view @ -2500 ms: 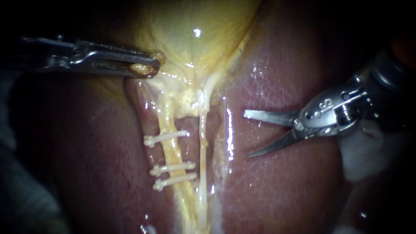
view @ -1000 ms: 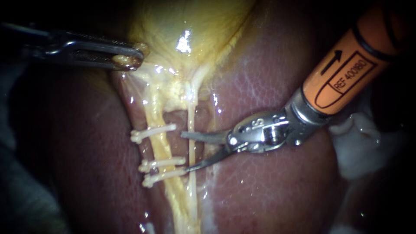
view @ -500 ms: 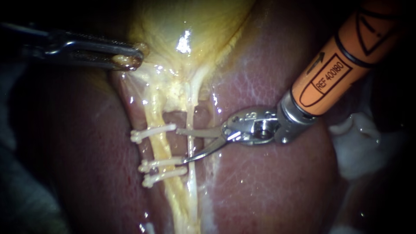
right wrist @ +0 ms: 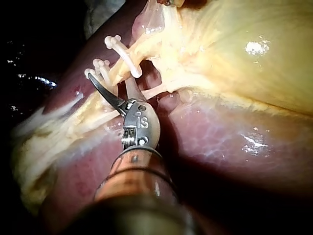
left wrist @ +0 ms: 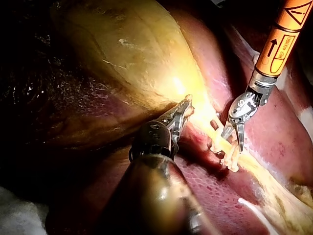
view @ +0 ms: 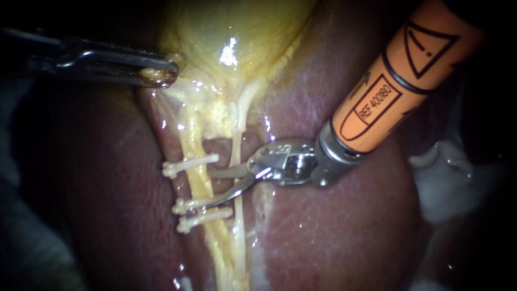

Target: Go to the cutting position left tube

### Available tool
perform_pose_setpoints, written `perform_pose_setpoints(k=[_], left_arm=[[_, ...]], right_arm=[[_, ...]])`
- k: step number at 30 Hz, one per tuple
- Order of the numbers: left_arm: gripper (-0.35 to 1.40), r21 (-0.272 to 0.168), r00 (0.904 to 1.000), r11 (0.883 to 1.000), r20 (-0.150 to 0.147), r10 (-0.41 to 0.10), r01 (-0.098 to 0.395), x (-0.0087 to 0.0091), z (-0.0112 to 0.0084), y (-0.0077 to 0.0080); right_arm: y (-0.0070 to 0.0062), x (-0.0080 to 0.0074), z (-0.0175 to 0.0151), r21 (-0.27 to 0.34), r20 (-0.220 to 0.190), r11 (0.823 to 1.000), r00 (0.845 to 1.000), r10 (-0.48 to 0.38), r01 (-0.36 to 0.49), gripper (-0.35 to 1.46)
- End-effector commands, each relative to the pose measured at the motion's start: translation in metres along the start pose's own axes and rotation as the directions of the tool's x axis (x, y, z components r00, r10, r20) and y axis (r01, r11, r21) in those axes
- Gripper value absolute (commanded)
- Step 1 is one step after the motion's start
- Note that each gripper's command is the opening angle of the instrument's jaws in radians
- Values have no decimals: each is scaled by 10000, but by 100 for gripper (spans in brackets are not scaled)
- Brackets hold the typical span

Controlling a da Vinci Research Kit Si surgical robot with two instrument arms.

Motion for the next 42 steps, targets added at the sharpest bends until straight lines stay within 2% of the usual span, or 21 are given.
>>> perform_pose_setpoints(k=[1,10,15,20,26,29,42], left_arm=[[-35,2,10000,10000,2,-2,2,0,1,0],[-35,4,10000,10000,1,-2,2,0,1,-1],[-35,4,10000,10000,1,-2,2,0,1,-1],[-35,3,10000,10000,1,-1,1,0,1,-1],[-35,1,10000,10000,2,1,-1,0,1,-2],[-35,1,10000,10000,2,1,-1,0,1,-2],[-35,-1,10000,10000,3,2,-2,0,1,-2]], right_arm=[[0,1,3,76,-78,10000,10000,-32,32,140],[7,18,33,307,-567,9995,9984,-15,33,138],[9,23,42,297,-638,9996,9980,-9,28,138],[0,29,43,371,-733,9993,9973,11,17,138],[-19,45,43,551,-960,9985,9954,67,-14,138],[-24,50,43,588,-1000,9983,9949,88,-29,138],[-22,49,41,408,-1064,9992,9943,88,-44,138]])
